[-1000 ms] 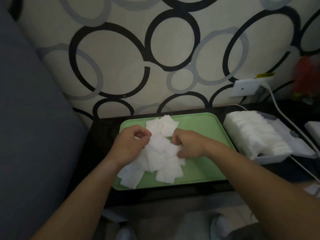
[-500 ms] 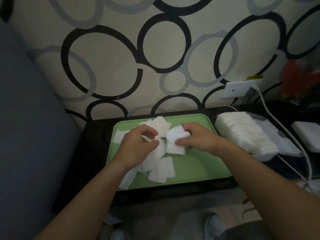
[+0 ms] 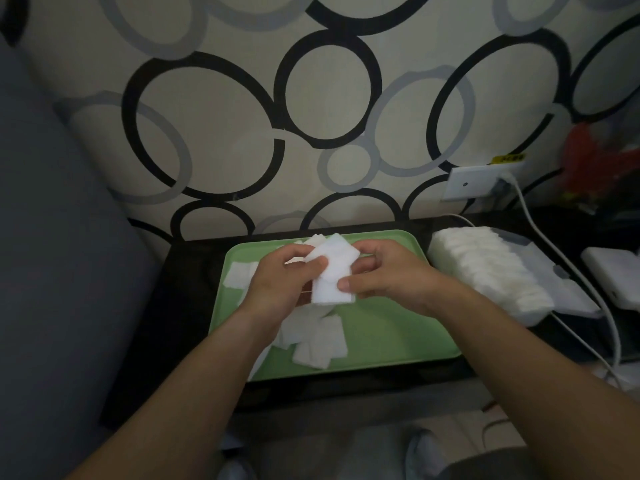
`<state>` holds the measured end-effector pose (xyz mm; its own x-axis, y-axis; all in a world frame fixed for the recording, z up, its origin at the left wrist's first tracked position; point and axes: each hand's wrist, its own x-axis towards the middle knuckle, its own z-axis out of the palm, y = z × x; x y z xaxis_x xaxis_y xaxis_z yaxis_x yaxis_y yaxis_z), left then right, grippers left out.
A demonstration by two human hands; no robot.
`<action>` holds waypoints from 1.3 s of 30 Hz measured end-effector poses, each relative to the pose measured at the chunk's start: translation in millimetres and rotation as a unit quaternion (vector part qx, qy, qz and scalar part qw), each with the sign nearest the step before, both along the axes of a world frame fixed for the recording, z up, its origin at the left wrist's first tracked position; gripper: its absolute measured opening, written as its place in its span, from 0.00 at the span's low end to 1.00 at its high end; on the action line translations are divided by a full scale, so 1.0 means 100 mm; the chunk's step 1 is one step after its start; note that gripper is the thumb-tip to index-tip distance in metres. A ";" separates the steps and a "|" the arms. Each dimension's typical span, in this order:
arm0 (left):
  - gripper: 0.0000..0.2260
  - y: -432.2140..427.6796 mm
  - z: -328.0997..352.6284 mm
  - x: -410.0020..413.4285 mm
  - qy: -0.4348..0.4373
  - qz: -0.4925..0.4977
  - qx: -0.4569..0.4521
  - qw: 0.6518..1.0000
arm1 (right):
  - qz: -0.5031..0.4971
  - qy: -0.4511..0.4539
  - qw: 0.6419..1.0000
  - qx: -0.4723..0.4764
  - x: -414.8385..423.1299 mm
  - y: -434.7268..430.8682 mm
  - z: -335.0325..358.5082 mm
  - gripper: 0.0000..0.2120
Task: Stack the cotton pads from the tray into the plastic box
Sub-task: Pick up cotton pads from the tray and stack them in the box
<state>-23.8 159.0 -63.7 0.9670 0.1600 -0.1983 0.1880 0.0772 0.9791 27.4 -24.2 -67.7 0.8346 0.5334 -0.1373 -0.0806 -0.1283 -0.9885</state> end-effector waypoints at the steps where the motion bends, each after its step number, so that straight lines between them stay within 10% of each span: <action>1: 0.05 0.01 -0.01 0.01 0.005 0.005 -0.004 1.000 | 0.010 0.008 1.000 0.001 0.00 0.00 -0.01 0.19; 17: 0.09 0.10 0.04 -0.01 0.005 0.011 -0.129 0.992 | -0.078 0.056 0.995 0.008 0.03 0.06 -0.05 0.09; 39: 0.08 -0.04 -0.03 -0.02 0.008 0.020 0.006 1.000 | -0.048 0.114 0.988 0.091 -0.01 0.14 0.04 0.09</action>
